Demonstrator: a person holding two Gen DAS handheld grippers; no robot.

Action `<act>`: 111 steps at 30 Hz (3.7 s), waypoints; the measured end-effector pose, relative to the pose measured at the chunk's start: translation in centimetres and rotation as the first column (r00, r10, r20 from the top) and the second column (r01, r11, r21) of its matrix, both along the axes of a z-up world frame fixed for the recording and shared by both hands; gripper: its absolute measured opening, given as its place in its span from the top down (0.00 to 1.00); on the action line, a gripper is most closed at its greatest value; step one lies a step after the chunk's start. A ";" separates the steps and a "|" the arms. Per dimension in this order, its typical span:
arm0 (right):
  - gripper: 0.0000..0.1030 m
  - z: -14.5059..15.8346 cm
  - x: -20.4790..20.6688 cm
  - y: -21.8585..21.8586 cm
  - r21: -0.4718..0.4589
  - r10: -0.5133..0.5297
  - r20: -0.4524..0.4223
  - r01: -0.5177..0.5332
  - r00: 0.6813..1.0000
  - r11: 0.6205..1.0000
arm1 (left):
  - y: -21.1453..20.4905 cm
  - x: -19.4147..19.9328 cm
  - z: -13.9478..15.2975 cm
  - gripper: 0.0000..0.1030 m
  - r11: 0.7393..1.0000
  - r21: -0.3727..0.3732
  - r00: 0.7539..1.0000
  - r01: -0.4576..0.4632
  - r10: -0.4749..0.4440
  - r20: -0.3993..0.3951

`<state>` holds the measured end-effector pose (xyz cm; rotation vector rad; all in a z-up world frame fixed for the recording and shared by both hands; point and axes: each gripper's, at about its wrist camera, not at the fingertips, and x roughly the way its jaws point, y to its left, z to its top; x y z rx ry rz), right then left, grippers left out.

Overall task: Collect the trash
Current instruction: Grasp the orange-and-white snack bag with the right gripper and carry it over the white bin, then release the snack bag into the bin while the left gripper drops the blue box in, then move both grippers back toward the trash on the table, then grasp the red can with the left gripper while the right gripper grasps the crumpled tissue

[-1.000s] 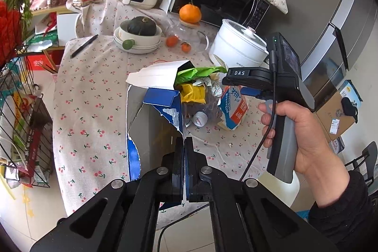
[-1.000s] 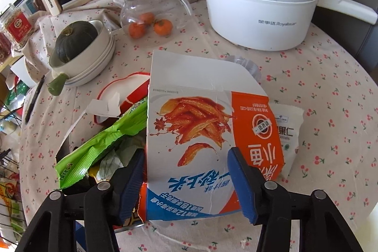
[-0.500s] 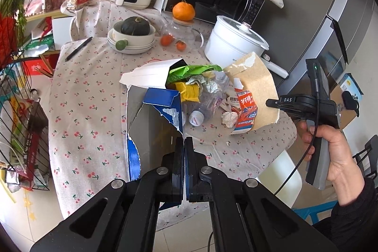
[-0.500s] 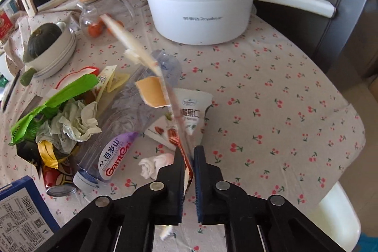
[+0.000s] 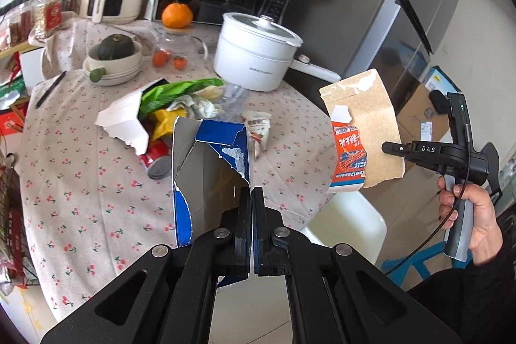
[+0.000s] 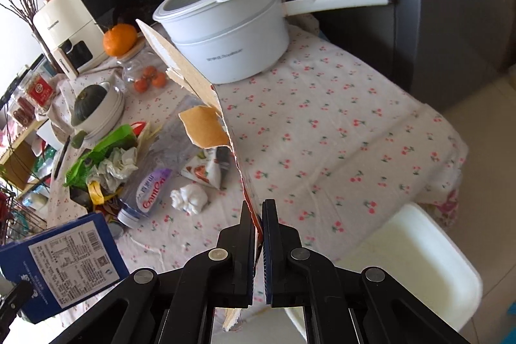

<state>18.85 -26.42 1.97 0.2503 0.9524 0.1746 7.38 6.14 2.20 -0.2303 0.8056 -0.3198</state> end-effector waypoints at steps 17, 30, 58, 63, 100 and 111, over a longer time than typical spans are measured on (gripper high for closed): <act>0.97 -13.2 -5.7 -15.0 0.095 -0.139 -0.405 0.192 0.904 0.977 | -16.3 0.5 -5.0 1.00 0.935 0.085 0.938 0.344 -0.338 -0.081; 0.39 -14.7 -5.3 -17.7 0.041 -0.197 -0.453 0.241 0.870 0.970 | -21.2 2.5 -8.9 1.00 0.900 0.114 0.902 0.420 -0.401 -0.158; 0.28 -8.5 -4.4 -11.6 -0.177 -0.131 -0.236 0.090 0.963 0.980 | -17.4 4.1 -9.1 0.16 0.922 0.273 0.958 0.275 -0.238 -0.160; 0.25 -7.4 -3.2 -7.5 -0.177 -0.084 -0.205 0.047 0.975 0.983 | -12.8 4.2 -7.7 0.09 0.936 0.305 0.981 0.176 -0.142 -0.130; 0.21 -8.8 1.8 9.7 -0.207 0.057 -0.190 -0.097 0.980 0.974 | 7.2 16.3 -13.2 0.32 0.914 0.054 0.873 -0.402 0.400 -0.280; 0.21 -9.2 3.1 10.2 -0.216 0.066 -0.183 -0.106 0.981 0.971 | 6.7 12.8 -10.7 0.46 0.935 0.095 0.898 -0.342 0.354 -0.259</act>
